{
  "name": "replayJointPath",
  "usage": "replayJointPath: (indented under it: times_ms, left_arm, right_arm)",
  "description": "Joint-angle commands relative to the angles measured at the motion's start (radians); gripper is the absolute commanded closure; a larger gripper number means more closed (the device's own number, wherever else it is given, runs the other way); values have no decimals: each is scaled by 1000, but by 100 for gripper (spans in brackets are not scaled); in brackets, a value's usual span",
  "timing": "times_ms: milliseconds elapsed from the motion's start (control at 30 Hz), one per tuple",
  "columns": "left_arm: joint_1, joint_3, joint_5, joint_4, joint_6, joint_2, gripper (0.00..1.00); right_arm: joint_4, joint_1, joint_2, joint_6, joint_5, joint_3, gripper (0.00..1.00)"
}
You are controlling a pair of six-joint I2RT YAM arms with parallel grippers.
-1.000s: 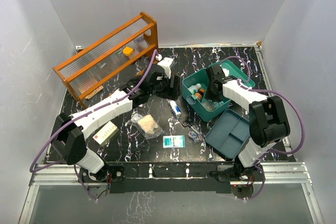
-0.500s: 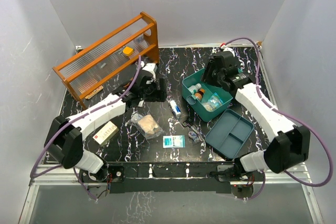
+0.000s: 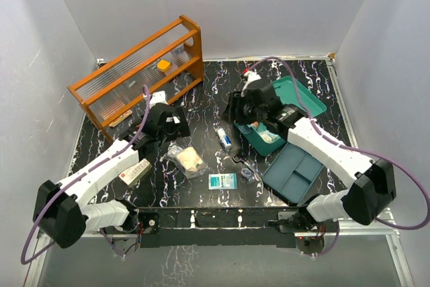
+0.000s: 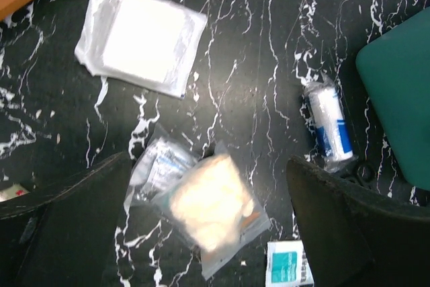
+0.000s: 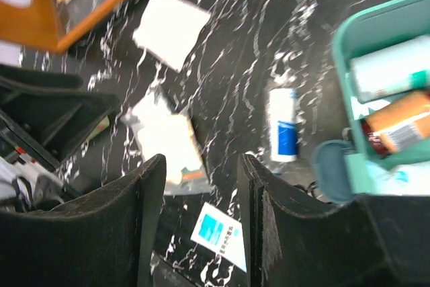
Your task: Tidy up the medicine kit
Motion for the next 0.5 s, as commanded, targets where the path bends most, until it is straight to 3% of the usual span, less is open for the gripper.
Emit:
replayJointPath:
  times_ms: [0,333,467]
  left_arm:
    - [5,-58,5,-98,-81,-99,3]
    - [7,-202,197,-174,-270,-229,3]
    - [7,-273,279,-97,-329,-247,19]
  right_arm:
    - [55,91,58,-41,-49,7,55]
    - [45,261,277,-13,1,31,57]
    - [41,293,376,4,16,34,62]
